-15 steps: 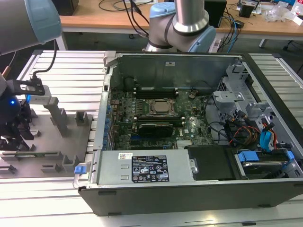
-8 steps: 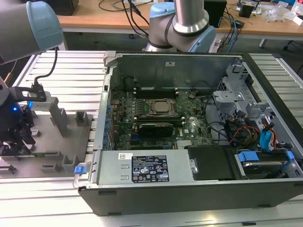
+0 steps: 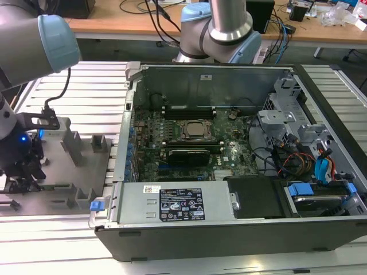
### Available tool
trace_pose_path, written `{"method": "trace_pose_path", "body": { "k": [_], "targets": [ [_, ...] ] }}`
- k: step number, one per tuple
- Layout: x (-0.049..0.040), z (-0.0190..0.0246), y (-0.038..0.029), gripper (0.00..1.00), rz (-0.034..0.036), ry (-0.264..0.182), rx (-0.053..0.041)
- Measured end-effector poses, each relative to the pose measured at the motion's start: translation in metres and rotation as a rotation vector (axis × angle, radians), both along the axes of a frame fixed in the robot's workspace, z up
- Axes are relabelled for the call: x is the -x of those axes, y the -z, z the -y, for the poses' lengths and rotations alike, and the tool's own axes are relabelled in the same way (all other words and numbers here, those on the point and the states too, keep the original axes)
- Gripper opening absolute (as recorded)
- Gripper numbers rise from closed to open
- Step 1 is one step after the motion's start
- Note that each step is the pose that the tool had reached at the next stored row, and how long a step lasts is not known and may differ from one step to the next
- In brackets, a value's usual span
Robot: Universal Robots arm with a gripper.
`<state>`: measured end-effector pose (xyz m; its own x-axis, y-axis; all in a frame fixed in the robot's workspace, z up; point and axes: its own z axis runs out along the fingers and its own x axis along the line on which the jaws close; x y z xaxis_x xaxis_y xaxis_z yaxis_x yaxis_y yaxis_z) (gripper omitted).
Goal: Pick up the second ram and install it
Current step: 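Pick up the second ram and move it above second insertion slot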
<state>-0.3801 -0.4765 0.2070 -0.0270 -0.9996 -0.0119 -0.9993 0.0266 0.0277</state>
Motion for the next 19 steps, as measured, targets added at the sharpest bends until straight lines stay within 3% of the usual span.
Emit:
{"method": "trace_pose_path", "body": {
  "k": [1,2,3,4,12,19],
  "targets": [
    [0.0001,0.0001,0.001,0.36,0.0,-0.002,0.0],
    [0.0013,0.0007,0.0123,0.36,0.0001,-0.004,0.0014],
    [0.0018,0.0006,0.0102,0.15,0.0002,-0.004,0.0037],
    [0.0017,0.0006,-0.0025,0.15,0.0003,-0.004,0.0035],
    [0.0016,-0.0007,-0.0058,0.14,0.0001,-0.004,0.0037],
    [0.0017,-0.0011,-0.0213,0.14,0.0001,-0.004,0.0036]
  ]
}}
